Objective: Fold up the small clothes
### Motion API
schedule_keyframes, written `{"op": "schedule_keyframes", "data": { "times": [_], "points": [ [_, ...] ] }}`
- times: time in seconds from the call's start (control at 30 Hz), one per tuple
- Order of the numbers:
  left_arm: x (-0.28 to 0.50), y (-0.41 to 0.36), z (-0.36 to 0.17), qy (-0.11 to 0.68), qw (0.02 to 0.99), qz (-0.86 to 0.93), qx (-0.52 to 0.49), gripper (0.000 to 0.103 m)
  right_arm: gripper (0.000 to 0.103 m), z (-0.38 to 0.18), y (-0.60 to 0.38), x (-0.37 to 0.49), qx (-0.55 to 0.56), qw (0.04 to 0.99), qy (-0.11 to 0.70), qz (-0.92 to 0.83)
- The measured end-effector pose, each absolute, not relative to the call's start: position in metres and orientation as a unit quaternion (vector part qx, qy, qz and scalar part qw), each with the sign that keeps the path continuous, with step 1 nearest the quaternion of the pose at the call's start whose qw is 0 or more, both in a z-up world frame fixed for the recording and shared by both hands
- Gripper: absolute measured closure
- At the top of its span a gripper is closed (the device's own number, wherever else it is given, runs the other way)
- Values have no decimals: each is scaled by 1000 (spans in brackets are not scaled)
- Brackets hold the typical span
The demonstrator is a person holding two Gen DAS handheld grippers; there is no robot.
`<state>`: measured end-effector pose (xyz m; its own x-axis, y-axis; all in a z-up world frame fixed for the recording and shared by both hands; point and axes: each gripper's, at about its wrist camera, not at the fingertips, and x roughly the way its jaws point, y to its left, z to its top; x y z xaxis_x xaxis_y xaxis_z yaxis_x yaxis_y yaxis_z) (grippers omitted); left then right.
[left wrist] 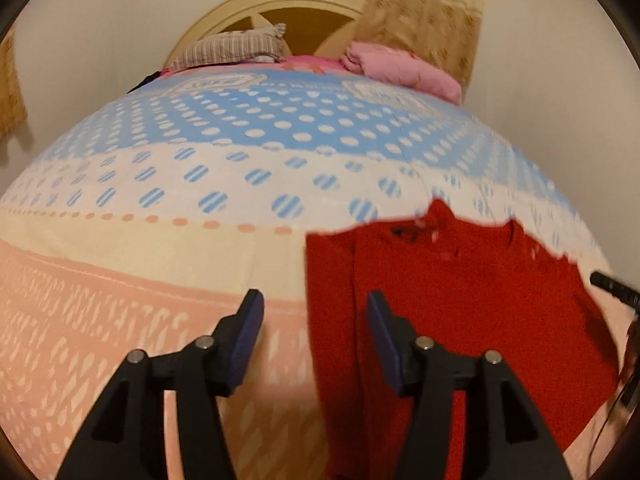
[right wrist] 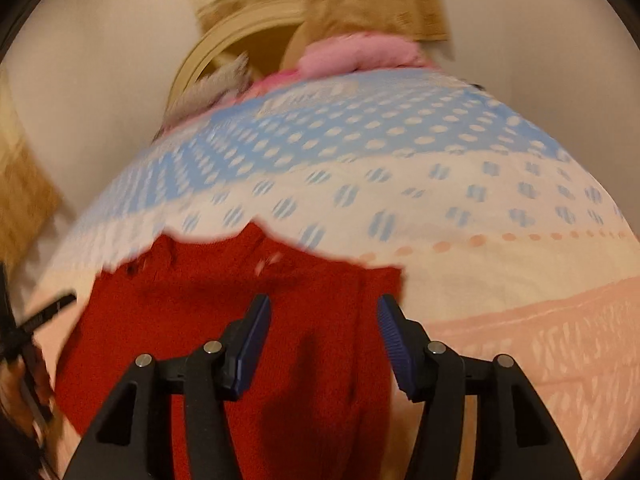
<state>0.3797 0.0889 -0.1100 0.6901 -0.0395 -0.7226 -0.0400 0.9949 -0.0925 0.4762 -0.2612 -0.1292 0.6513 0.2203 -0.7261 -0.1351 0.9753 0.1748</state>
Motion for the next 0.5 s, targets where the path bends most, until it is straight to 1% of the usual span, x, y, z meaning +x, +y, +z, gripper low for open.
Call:
{"op": "schedule_keyframes", "data": {
  "times": [0.1, 0.13, 0.2, 0.23, 0.3, 0.4, 0.47, 0.5],
  "points": [
    [383, 80, -113, 397, 917, 5, -36, 47, 47, -142, -229, 491, -24, 887, 449, 100],
    [384, 80, -112, 397, 917, 4, -41, 47, 47, -147, -226, 498, -28, 884, 458, 93],
    [383, 81, -111, 395, 917, 3, -51, 47, 47, -153, -231, 508, -13, 881, 465, 82],
    [381, 81, -110, 394, 918, -1, -53, 47, 50, -153, -240, 511, 9, 886, 458, 71],
    [376, 81, -109, 391, 919, 0, -43, 47, 50, -149, -260, 509, 61, 893, 442, 61],
    [371, 87, -110, 387, 922, 12, -24, 45, 50, -143, -276, 496, 72, 901, 424, 56],
    [368, 93, -111, 389, 920, 10, -40, 45, 50, -136, -285, 482, 90, 903, 415, 67],
    [365, 94, -112, 391, 919, 6, -48, 42, 50, -134, -288, 478, 95, 903, 413, 71]
  ]
}}
